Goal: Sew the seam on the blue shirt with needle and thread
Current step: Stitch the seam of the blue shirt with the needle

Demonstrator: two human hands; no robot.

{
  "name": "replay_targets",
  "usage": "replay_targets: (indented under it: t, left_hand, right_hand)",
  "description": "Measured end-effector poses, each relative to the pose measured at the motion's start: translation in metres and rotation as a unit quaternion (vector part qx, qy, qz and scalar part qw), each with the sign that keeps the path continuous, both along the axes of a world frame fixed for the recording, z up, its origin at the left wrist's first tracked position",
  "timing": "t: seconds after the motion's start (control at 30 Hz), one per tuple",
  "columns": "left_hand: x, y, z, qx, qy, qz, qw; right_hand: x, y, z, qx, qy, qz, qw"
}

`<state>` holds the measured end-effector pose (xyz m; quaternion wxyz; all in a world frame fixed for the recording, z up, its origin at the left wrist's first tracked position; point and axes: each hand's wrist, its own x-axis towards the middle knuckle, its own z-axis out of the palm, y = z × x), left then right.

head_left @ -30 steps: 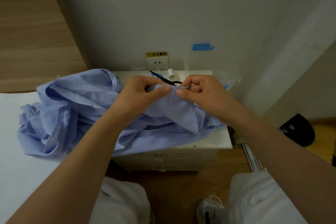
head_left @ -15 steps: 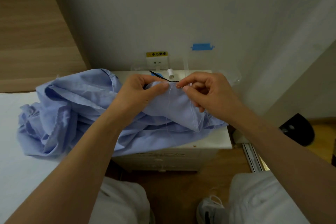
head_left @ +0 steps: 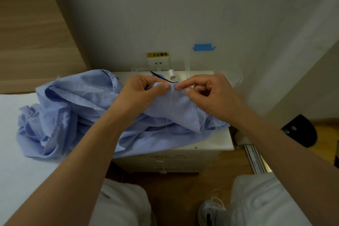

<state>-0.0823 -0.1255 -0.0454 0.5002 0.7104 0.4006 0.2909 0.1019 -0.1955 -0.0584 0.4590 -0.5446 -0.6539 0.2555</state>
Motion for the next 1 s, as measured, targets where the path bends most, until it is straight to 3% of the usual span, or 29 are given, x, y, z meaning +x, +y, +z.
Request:
replay_targets:
  t: [0.33,0.5,0.83,1.0]
  left_hand:
    - [0.001,-0.001,-0.001,0.045,0.031,0.001,0.998]
    - [0.000,-0.001,-0.004,0.057,0.036,-0.006,0.998]
    - [0.004,0.004,-0.013,0.158,0.107,0.011,0.981]
    - [0.001,0.007,-0.011,0.128,0.086,0.019,0.988]
  right_hand:
    - [0.000,0.000,0.000,-0.007,-0.037,-0.005,0.999]
    - [-0.002,0.003,-0.002,-0.055,-0.063,0.016,0.996]
    - [-0.004,0.004,-0.007,-0.057,-0.069,-0.010,0.996]
    - [-0.003,0.004,-0.004,-0.066,-0.028,-0.005,0.997]
